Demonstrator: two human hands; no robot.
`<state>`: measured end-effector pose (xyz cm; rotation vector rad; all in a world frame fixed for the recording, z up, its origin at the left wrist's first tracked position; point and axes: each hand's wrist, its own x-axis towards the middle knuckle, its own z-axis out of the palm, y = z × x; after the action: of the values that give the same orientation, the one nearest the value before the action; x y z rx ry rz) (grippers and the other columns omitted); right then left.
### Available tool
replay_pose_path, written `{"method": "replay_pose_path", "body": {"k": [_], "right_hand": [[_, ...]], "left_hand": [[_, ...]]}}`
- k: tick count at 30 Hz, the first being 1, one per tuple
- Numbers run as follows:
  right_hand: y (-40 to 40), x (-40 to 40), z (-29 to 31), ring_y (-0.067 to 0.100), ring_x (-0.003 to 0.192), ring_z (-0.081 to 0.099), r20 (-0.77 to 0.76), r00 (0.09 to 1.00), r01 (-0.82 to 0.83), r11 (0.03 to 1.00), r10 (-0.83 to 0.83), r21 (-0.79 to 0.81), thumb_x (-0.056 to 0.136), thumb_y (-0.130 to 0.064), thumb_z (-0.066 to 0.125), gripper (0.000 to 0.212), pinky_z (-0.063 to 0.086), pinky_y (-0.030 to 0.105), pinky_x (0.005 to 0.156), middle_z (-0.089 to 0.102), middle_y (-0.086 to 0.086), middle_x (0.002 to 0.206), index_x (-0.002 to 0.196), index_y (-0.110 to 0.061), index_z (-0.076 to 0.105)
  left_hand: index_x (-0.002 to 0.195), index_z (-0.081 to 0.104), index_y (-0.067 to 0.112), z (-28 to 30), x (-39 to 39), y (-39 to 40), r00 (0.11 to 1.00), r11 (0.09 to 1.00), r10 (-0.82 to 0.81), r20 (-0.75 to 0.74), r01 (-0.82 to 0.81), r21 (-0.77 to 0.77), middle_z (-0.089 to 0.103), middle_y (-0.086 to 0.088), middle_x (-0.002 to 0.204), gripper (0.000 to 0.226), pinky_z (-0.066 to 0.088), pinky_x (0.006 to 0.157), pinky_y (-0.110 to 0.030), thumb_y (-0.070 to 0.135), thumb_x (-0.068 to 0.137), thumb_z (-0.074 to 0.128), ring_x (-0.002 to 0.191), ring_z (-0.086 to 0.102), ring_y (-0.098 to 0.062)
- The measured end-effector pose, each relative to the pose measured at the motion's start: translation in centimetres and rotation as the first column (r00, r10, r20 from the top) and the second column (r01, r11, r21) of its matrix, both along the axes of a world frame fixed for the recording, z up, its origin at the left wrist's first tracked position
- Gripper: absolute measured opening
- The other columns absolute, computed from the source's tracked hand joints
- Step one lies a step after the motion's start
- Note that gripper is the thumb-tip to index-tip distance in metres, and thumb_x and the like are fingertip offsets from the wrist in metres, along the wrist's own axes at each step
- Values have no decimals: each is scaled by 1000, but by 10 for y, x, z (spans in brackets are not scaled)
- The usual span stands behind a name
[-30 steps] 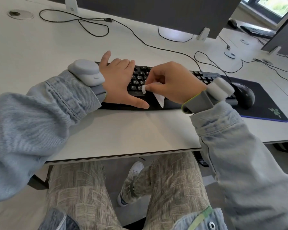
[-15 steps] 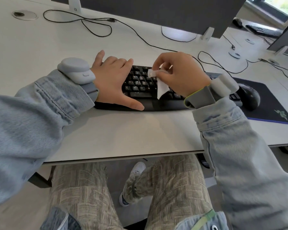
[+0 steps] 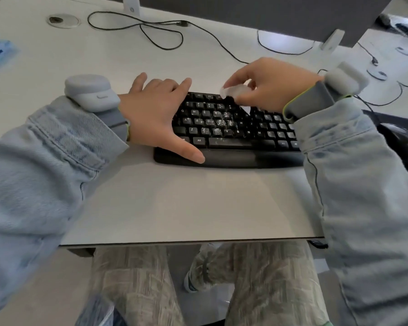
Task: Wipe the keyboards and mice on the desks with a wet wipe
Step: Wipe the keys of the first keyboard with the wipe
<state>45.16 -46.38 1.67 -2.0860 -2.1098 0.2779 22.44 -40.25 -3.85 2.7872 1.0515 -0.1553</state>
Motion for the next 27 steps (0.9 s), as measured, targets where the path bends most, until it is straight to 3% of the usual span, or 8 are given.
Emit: {"method": "replay_pose_path", "body": {"k": [2, 6, 10, 17, 19, 21, 23, 27], "right_hand": [[1, 12, 4, -5, 65, 50, 96, 995, -12, 999, 16, -42, 83, -52, 51, 29, 38, 25, 71, 52, -26, 69, 103, -41, 69], [16, 20, 0, -1, 65, 55, 162, 985, -69, 997, 65, 17, 88, -39, 66, 12, 39, 20, 58, 60, -19, 70, 94, -30, 72], [27, 9, -1, 0, 62, 54, 144, 978, -159, 987, 153, 33, 86, -33, 67, 11, 35, 17, 54, 61, -14, 67, 87, -23, 71], [48, -32, -7, 1, 59, 49, 135, 962, -250, 964, 237, 91, 87, -29, 65, 14, 31, 11, 54, 52, -17, 62, 91, -20, 74], [51, -48, -8, 5, 57, 48, 114, 958, -277, 953, 263, 123, 87, -35, 64, 17, 29, 8, 52, 52, -15, 61, 90, -22, 74], [51, -59, -9, 10, 62, 50, 132, 947, -313, 937, 294, 155, 88, -37, 61, 22, 31, 15, 53, 58, -9, 68, 92, -20, 75], [51, -64, -10, 11, 68, 49, 157, 937, -336, 927, 312, 164, 88, -34, 60, 21, 29, 19, 55, 58, -9, 73, 93, -20, 75], [47, -63, -10, 1, 58, 46, 120, 940, -335, 933, 321, 132, 83, -32, 66, 12, 30, 10, 55, 48, -19, 62, 87, -24, 74]], "left_hand": [[159, -4, 20, -1, -1, 2, 1000, 1000, -1, -6, 1, -12, 27, -2, 156, 159, -4, 124, -51, 108, 32, 35, 148, 20, -23], [159, -3, 18, 0, -2, 4, 1000, 1000, 3, -18, -3, -7, 22, -1, 158, 162, -4, 125, -49, 109, 30, 33, 149, 17, -21], [159, -5, 19, 5, -5, 3, 999, 999, 22, -49, -23, -26, 17, 0, 161, 163, -6, 125, -47, 108, 28, 34, 151, 12, -19], [158, 2, 14, 5, -5, 1, 995, 998, 58, -78, -57, 14, 32, -5, 151, 165, 7, 124, -50, 110, 27, 33, 144, 25, -23], [154, 12, 14, 5, -6, 0, 995, 997, 67, -68, -65, 30, 39, -4, 138, 161, 13, 122, -51, 110, 27, 33, 139, 32, -25], [144, 25, 16, 5, -7, -1, 996, 996, 81, -44, -80, 34, 40, 1, 122, 151, 18, 120, -51, 110, 27, 36, 130, 39, -25], [144, 26, 15, 6, -7, -2, 994, 995, 98, -50, -97, 31, 42, 0, 124, 150, 18, 120, -52, 109, 27, 36, 130, 39, -26], [144, 26, 12, 6, -6, -2, 992, 993, 112, -63, -109, 46, 44, -4, 130, 154, 18, 120, -53, 110, 26, 34, 131, 39, -27]]}}
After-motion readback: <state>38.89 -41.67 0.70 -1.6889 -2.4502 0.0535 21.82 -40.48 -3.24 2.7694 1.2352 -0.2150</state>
